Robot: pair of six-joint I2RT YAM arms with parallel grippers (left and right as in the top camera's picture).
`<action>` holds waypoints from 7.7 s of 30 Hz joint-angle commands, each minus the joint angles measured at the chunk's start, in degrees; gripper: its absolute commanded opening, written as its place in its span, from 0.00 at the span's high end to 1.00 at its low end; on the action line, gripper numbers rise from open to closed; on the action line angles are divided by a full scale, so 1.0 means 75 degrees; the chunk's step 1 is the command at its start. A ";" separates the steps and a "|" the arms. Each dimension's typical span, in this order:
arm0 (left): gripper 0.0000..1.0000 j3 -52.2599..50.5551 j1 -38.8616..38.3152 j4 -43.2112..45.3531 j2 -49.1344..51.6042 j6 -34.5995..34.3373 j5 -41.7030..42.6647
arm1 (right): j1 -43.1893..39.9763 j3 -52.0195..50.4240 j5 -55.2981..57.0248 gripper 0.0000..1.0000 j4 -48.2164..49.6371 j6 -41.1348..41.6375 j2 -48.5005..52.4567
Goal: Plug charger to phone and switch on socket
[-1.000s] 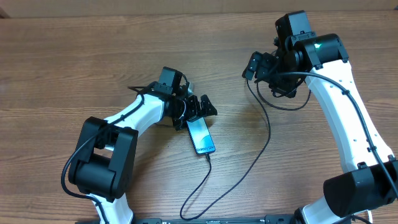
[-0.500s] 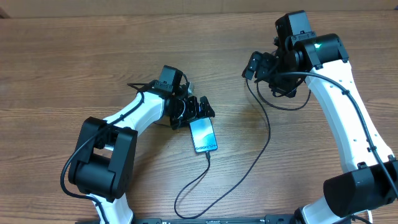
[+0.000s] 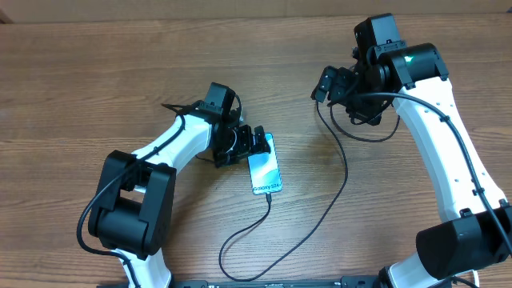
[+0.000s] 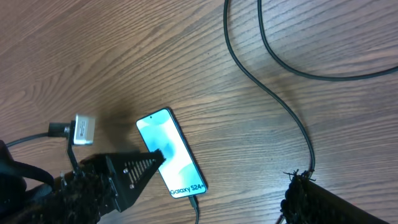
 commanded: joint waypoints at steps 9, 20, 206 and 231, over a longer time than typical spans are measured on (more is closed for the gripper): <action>0.01 0.2162 -0.0009 -0.3080 -0.0481 0.0583 -0.3485 | 0.0035 0.0090 0.0085 0.05 0.0055 -0.0038 -0.0134; 0.00 0.3343 -0.0341 -0.4500 -0.2917 0.2696 -0.2722 | 0.0035 0.0090 0.0224 0.02 0.0055 -0.0038 -0.0134; 0.01 0.3337 -0.0513 -0.4578 -0.4261 0.2707 -0.2675 | -0.5464 0.0015 -0.2011 0.00 0.1480 -0.3567 0.2853; 0.01 0.3337 -0.0513 -0.4578 -0.4261 0.2707 -0.2675 | -0.5464 0.0128 0.0195 0.00 -0.0423 -0.2774 -0.1580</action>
